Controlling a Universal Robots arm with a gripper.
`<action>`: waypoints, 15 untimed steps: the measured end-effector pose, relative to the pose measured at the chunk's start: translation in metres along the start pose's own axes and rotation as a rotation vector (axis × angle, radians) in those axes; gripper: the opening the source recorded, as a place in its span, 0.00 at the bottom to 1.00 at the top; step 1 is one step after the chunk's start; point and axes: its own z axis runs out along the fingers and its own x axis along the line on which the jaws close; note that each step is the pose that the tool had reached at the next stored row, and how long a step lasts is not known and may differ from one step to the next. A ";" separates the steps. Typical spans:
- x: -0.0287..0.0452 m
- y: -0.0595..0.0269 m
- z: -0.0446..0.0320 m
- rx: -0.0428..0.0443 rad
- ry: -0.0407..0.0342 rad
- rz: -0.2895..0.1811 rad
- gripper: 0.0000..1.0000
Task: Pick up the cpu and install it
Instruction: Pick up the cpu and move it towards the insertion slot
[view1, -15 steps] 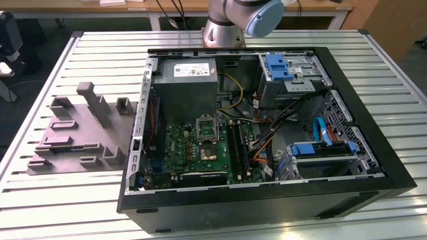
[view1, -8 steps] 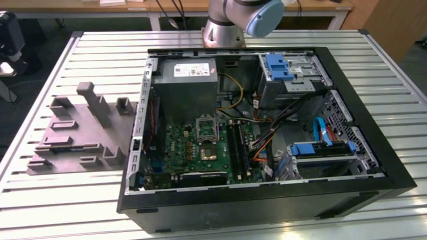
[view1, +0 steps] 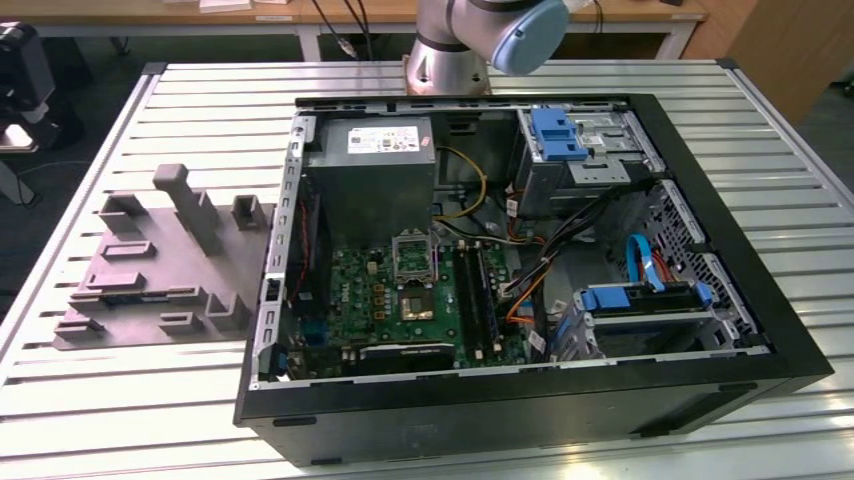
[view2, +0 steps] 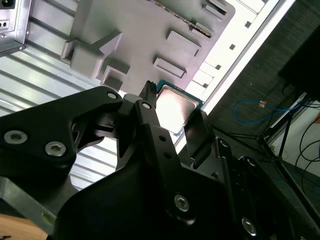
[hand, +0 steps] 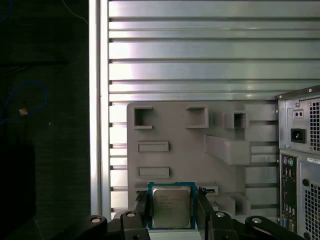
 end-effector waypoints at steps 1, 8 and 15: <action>-0.0003 0.0000 0.0000 0.0000 0.0000 0.000 0.47; -0.0029 0.0001 0.0001 0.0000 0.0000 0.000 0.47; -0.0043 0.0001 0.0001 0.0000 0.0001 0.000 0.47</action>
